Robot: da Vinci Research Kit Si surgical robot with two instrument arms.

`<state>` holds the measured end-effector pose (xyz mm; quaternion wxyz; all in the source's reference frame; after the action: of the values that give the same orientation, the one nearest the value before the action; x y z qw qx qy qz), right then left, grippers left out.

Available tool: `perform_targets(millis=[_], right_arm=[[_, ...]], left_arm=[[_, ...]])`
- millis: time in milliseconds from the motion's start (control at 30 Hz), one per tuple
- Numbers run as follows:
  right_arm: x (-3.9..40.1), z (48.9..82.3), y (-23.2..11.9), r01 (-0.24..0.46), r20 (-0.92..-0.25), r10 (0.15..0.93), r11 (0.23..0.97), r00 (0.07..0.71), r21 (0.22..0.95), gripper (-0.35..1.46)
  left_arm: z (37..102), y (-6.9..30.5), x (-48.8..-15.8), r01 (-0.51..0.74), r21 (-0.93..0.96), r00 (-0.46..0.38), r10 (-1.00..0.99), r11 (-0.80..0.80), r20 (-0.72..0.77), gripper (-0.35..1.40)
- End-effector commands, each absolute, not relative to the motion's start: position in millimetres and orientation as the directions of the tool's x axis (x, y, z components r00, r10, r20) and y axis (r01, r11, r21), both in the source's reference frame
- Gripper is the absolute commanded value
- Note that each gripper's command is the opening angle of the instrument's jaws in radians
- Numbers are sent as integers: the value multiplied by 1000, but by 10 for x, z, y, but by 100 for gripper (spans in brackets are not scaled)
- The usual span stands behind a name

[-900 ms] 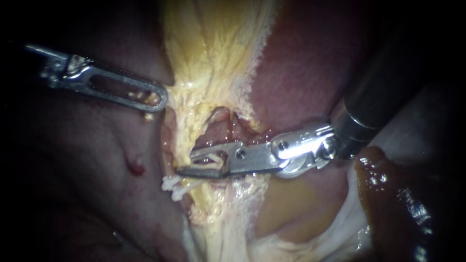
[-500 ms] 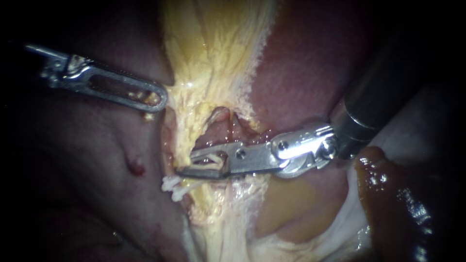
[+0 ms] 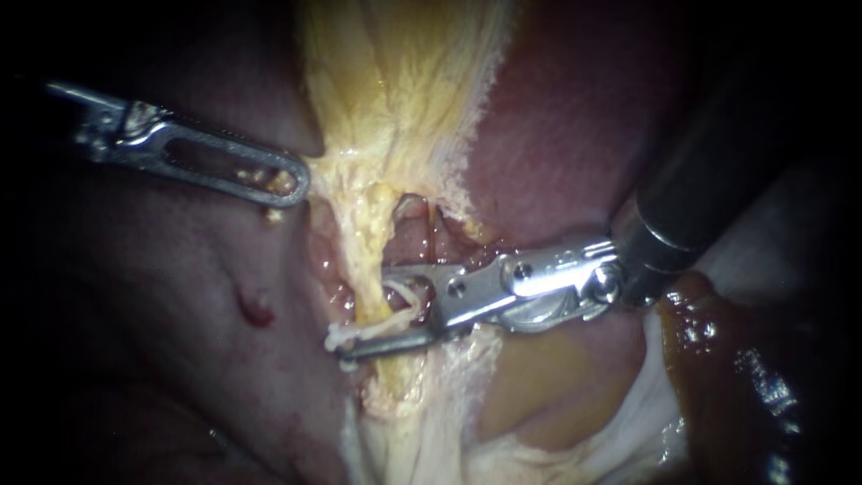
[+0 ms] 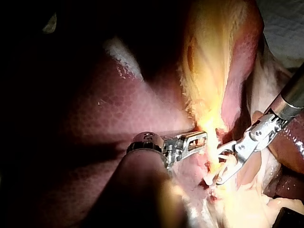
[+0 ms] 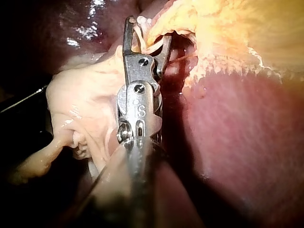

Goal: Clipping third clip left tube

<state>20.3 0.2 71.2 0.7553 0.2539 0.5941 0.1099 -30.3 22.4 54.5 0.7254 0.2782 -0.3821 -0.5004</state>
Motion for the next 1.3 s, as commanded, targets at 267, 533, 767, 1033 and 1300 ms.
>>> perform_targets(millis=[267, 533, 767, 1033, 1300], right_arm=[[207, 705, -2, 197, -840, 495, 821, 221, 535, 50], [215, 698, -6, 248, -839, 511, 802, 189, 544, 50], [225, 698, -6, 261, -839, 519, 797, 165, 544, 50], [244, 706, 0, 267, -841, 524, 798, 136, 540, 50], [254, 713, 1, 277, -835, 534, 789, 134, 549, 50]], left_arm=[[544, 224, -303, 513, 786, 207, -939, 345, 276, -35], [545, 224, -303, 513, 786, 207, -939, 345, 276, -35], [545, 224, -305, 514, 786, 207, -939, 344, 276, -35], [545, 224, -306, 514, 786, 206, -939, 344, 276, -35], [545, 224, -308, 517, 784, 204, -939, 344, 277, -35]])
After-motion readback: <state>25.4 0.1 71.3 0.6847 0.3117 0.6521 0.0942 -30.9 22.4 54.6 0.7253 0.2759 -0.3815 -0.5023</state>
